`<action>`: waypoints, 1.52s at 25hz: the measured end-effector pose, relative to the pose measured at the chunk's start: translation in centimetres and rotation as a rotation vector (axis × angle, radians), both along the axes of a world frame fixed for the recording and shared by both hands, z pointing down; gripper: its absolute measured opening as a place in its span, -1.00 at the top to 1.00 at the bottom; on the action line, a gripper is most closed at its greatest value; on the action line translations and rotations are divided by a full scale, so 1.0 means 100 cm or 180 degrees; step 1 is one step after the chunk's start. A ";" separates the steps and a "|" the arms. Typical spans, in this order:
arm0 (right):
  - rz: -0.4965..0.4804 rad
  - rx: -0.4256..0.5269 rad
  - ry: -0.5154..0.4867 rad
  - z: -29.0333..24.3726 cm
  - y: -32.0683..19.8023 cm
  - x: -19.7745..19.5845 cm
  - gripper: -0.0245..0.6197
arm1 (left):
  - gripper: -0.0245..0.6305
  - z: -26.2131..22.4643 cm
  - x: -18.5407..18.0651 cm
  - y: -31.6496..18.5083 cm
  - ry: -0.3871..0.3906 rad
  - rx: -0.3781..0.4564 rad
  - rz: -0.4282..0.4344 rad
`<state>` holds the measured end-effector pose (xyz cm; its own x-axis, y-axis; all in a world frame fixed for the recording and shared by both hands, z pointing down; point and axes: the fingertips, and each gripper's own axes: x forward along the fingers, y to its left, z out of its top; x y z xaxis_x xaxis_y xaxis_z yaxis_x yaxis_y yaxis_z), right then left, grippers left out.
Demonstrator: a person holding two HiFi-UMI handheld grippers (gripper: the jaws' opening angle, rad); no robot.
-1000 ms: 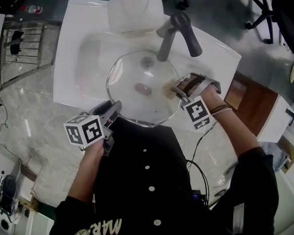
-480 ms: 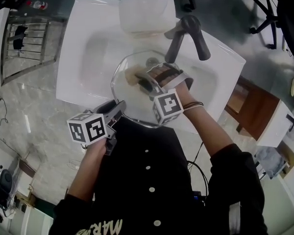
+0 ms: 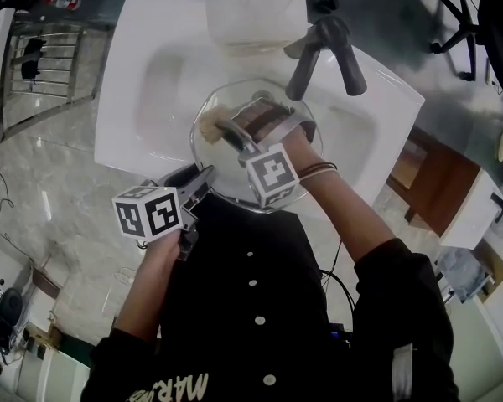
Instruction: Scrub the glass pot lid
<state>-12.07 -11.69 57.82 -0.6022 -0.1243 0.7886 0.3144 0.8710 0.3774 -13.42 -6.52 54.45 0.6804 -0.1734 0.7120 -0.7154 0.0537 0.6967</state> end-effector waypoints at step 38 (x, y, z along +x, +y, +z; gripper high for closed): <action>-0.0570 -0.0520 0.0787 -0.010 0.097 0.140 0.54 | 0.45 -0.002 0.001 0.000 0.0010 0.0037 -0.0019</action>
